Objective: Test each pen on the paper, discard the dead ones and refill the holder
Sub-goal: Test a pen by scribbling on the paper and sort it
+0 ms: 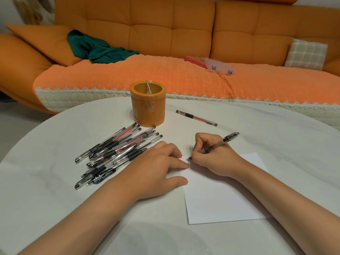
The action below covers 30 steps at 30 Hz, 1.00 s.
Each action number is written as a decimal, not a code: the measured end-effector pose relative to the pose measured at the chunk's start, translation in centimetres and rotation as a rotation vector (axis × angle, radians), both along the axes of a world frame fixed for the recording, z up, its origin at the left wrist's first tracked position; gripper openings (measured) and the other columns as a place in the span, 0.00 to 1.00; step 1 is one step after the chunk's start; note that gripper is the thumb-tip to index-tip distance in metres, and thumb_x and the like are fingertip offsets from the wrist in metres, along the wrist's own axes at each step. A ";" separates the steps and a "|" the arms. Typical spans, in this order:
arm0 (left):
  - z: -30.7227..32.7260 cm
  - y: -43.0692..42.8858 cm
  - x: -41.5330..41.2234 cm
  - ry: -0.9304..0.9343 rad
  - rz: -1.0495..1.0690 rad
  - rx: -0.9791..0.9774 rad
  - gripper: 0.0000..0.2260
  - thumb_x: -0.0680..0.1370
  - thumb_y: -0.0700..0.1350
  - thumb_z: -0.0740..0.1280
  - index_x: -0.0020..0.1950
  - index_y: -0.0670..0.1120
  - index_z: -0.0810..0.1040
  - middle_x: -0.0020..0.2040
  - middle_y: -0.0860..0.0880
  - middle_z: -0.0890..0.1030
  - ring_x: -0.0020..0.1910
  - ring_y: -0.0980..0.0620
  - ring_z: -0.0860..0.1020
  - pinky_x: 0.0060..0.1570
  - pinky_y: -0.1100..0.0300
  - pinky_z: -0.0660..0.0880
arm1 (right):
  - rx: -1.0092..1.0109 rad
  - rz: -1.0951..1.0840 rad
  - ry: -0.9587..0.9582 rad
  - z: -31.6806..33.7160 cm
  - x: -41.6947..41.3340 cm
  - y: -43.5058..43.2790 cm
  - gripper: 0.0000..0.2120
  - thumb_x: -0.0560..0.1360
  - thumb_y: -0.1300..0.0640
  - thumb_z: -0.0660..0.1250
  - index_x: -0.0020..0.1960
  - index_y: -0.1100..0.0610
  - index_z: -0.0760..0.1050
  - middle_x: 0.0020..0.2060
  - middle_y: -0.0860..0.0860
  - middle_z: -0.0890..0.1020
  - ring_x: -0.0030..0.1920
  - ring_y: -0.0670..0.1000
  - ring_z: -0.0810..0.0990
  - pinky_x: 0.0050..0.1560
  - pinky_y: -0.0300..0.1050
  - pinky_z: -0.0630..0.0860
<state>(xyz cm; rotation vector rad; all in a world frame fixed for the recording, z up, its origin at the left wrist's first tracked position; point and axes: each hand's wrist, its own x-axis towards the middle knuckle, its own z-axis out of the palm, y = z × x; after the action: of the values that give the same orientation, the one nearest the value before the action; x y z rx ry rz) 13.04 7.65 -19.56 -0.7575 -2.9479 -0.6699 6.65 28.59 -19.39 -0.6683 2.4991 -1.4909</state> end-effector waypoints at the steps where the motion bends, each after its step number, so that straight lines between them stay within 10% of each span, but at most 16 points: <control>1: 0.0 0.0 0.0 -0.001 -0.001 -0.001 0.20 0.74 0.65 0.65 0.64 0.63 0.78 0.60 0.64 0.71 0.63 0.61 0.66 0.63 0.58 0.69 | 0.004 -0.001 0.002 0.0 0.0 -0.1 0.08 0.66 0.62 0.69 0.35 0.61 0.69 0.28 0.51 0.73 0.30 0.48 0.67 0.31 0.41 0.63; 26: 0.0 0.2 0.2 0.001 0.012 -0.034 0.27 0.70 0.70 0.67 0.67 0.63 0.76 0.61 0.64 0.70 0.64 0.62 0.65 0.64 0.58 0.69 | 0.016 0.007 0.012 0.1 -0.1 -0.1 0.08 0.64 0.60 0.68 0.34 0.60 0.68 0.29 0.50 0.73 0.31 0.48 0.68 0.33 0.42 0.63; 30: 0.1 0.1 0.0 0.012 0.006 -0.026 0.27 0.70 0.70 0.67 0.66 0.62 0.76 0.62 0.65 0.70 0.65 0.63 0.64 0.66 0.58 0.68 | -0.273 -0.027 -0.132 0.1 -0.4 0.5 0.09 0.72 0.68 0.68 0.37 0.61 0.69 0.26 0.56 0.73 0.27 0.53 0.68 0.29 0.43 0.64</control>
<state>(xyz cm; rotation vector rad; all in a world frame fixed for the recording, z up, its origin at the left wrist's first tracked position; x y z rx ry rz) 13.05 7.73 -19.50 -0.7522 -2.9523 -0.6260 6.23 29.09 -19.30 -0.5560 2.2385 -1.8427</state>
